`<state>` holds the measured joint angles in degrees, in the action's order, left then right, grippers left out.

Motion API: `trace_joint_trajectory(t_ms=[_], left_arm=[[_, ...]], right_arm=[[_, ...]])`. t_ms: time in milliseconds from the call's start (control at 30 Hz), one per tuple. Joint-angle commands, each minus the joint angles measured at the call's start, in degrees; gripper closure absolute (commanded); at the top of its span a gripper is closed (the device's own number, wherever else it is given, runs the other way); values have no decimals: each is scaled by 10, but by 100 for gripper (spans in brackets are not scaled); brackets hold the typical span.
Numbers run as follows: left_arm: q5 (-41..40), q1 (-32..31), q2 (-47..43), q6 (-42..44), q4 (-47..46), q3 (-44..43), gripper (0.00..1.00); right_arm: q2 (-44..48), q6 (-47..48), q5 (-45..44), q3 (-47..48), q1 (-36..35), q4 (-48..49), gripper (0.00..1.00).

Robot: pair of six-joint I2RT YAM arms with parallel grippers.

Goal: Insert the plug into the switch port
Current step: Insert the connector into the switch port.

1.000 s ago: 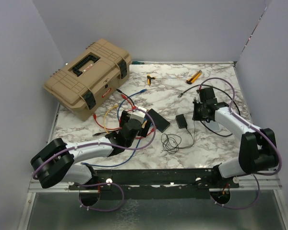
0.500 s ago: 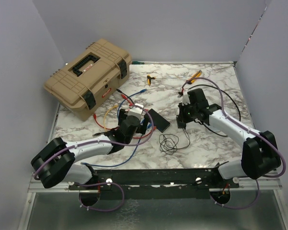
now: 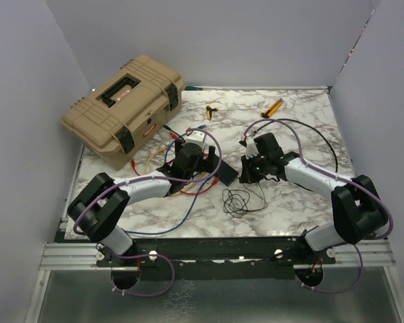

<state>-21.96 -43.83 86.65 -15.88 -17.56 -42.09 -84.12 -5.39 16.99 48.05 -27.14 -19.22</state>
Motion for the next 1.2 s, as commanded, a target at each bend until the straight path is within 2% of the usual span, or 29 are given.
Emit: trace_joint_trajectory(t_ms=[0,467,1167], left_arm=[[47,16,52,-14,-14,-45,1],[63,27,133,-9,-22,-63,2],[86,27,149,4,-24,-70,2]], right_arm=[[-25,6,26,-11,-14,14,100],[-75,15,29,5,-29,19,100],[-86,24,-9,37,-39,21,100]])
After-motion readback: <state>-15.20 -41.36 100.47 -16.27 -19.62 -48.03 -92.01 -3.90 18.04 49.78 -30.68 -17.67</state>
